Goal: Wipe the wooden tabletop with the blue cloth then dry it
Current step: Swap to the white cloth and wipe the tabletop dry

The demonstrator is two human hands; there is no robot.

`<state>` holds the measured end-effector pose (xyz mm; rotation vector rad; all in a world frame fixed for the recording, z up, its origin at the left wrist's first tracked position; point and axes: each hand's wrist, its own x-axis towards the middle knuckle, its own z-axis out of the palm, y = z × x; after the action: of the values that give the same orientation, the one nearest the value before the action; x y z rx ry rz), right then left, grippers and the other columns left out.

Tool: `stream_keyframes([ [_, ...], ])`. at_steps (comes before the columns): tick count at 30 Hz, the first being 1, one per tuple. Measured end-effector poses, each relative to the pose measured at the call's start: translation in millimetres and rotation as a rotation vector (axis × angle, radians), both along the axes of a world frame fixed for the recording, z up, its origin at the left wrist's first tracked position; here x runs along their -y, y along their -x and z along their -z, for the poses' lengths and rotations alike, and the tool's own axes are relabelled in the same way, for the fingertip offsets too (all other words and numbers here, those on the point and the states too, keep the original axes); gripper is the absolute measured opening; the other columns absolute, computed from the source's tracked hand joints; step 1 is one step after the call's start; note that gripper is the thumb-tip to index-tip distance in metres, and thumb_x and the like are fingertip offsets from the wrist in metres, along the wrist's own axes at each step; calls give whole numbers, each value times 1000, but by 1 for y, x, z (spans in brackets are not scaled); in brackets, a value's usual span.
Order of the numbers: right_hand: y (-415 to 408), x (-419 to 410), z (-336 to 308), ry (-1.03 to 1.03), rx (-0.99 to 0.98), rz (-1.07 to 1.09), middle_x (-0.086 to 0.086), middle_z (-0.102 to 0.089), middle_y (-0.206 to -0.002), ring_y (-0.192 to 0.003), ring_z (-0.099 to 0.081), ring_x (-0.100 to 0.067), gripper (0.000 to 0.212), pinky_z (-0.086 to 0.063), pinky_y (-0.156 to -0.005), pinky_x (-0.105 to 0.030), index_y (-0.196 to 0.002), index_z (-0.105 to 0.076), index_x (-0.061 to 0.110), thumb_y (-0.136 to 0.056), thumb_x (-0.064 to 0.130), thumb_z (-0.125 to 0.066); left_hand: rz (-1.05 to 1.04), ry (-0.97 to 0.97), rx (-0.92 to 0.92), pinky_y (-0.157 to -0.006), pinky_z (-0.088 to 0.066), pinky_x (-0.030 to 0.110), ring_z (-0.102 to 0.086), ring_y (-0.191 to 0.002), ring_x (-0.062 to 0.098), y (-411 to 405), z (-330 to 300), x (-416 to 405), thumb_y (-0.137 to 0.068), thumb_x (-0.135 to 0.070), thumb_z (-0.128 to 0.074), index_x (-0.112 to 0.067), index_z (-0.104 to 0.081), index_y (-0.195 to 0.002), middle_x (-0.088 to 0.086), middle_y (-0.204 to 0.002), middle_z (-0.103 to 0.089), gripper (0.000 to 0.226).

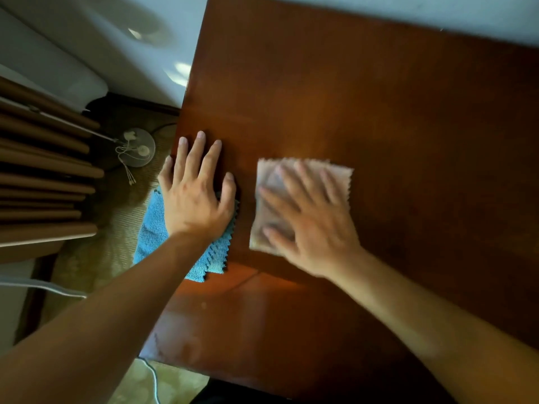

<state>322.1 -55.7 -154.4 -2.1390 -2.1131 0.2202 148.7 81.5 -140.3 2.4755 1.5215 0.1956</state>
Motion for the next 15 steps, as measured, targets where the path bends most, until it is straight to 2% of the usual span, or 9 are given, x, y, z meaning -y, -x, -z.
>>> stream_keyframes([
  [5,-12,-48,-3,27,72,246,-6,-17,-171,-159,-10,-30,65,-10,-126,-56,-161,-28,35,-102,62,-28,14,-7,-7,-123,-7,44,-12,-155,23,1,2,-1,-99,-48,-36,-24,-39,-153,2,-164,-27,59],
  [8,19,-17,-1,19,53,236,-7,-14,-172,-159,-6,-31,66,-9,-127,-57,-162,-24,34,-103,62,-27,17,-5,13,-122,-9,45,-14,-154,25,0,1,-1,-98,-49,-36,-23,-41,-152,3,-164,-29,60],
  [12,85,56,-2,8,-39,197,-5,-17,-171,-159,-8,-29,64,-12,-127,-57,-159,-34,32,-103,62,-29,27,35,63,-123,-7,46,-14,-154,25,2,-2,-1,-96,-50,-37,-22,-43,-150,4,-163,-29,61],
  [15,90,68,-4,57,7,134,-5,-18,-171,-159,-10,-29,65,-14,-127,-57,-159,-34,33,-101,63,-32,59,55,114,-122,-6,44,-17,-153,23,7,-8,0,-96,-44,-44,-21,-46,-146,3,-161,-33,56],
])
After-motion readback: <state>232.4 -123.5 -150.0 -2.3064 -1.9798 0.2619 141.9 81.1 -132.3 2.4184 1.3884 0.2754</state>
